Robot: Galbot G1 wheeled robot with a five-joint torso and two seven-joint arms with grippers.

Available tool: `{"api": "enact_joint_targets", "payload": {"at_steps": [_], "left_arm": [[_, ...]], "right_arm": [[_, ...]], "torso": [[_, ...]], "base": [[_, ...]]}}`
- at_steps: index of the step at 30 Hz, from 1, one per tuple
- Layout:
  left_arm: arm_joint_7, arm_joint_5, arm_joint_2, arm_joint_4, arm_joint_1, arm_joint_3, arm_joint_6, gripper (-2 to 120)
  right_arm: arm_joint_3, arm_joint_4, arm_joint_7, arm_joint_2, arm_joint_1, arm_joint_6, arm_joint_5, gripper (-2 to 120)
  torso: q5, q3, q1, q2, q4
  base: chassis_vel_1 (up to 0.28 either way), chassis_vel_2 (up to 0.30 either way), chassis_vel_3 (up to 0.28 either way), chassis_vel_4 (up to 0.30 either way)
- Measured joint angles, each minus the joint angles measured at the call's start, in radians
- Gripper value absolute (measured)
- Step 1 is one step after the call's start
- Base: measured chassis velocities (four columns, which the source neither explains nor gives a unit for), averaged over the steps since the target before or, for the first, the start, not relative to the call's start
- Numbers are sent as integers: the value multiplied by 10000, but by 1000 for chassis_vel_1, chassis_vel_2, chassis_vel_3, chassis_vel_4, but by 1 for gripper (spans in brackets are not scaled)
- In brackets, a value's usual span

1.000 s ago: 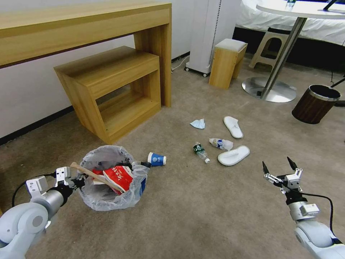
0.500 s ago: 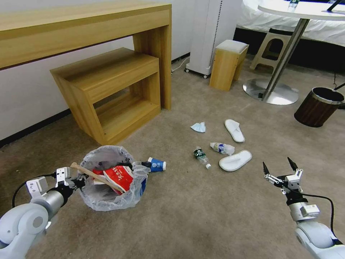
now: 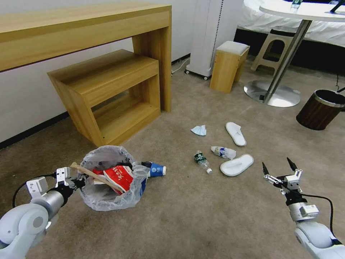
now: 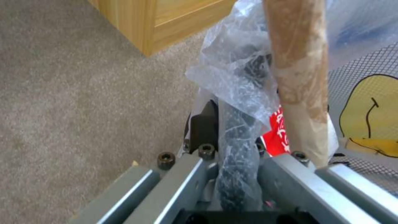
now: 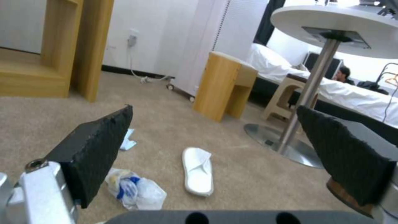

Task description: Pick up the trash bin and place the garbage on the floor into it.

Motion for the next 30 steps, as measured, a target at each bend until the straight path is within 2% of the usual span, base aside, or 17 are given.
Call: {"api": "enact_joint_targets", "payload": {"at_steps": [30], "left_arm": [[105,77,9,172,-70,-32,-105,0]], "right_arm": [[-79,-188,-70,79,100,48,-92,100]], "torso": [[-1,1,0,0,-2]], "base": [[-100,96,95,-100]]}}
